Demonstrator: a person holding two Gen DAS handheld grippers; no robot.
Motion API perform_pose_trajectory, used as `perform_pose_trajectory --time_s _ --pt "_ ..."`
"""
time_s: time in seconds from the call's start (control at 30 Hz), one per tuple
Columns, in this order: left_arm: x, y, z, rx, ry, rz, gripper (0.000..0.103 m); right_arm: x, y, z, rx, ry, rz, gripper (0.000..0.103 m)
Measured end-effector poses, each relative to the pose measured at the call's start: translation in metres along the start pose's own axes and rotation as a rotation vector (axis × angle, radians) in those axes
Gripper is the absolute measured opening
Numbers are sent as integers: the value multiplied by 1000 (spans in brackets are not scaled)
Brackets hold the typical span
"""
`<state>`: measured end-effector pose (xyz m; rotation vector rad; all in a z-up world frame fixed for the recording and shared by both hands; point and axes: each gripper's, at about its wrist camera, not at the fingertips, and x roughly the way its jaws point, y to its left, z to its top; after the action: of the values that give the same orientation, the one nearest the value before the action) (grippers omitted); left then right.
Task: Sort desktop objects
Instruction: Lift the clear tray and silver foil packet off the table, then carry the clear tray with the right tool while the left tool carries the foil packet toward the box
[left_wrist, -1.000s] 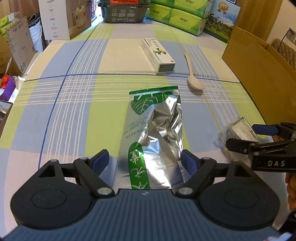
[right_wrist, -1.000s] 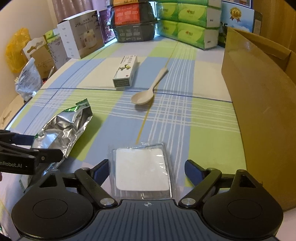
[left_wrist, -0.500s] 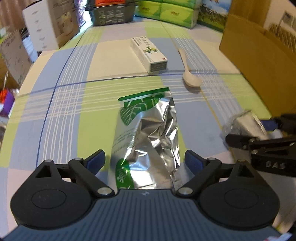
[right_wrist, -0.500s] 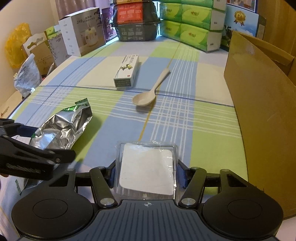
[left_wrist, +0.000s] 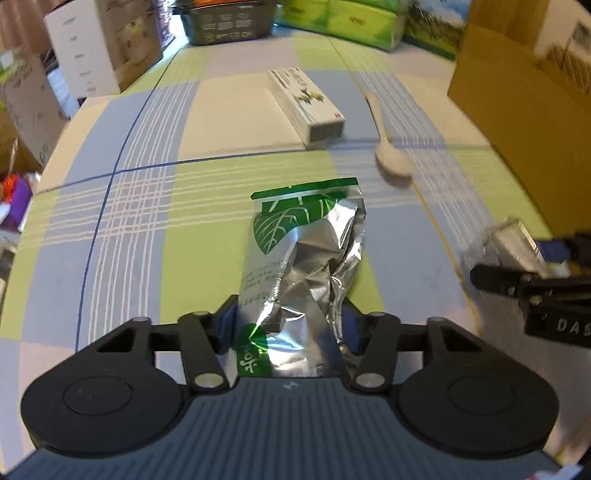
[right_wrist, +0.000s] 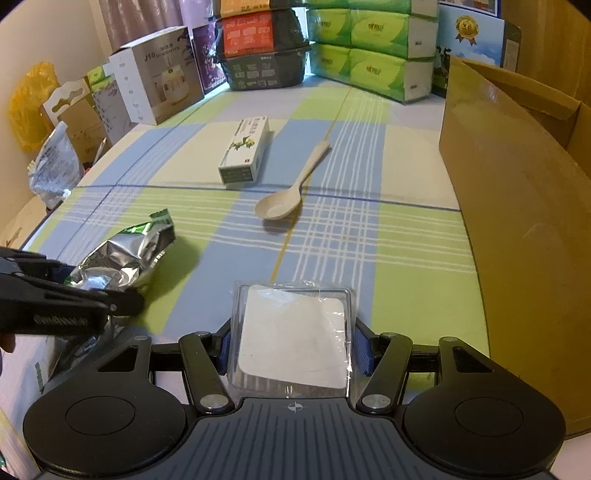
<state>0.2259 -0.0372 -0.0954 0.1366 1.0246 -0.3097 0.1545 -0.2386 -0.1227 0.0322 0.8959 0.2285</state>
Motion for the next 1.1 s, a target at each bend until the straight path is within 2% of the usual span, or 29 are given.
perform_pose_trajectory --time_s 0.07,0.17,0.53,0.7,1.1 --pt "-3 5 -1 -33 -6 -20 46 -2 0 1 5 -11 3 57" --pt "-7 3 -3 -20 -8 -20 45 -4 3 3 3 -20 9 57" --pt "-19 -13 -7 -31 -23 -95 45 -13 3 2 -5 -50 -19 57" --pt "-24 -17 -13 -48 -28 -97 45 -23 1 -4 2 -59 -35 57" --pt "-86 -44 -41 -154 -121 -110 45 -97 -2 -49 103 -142 -71 57"
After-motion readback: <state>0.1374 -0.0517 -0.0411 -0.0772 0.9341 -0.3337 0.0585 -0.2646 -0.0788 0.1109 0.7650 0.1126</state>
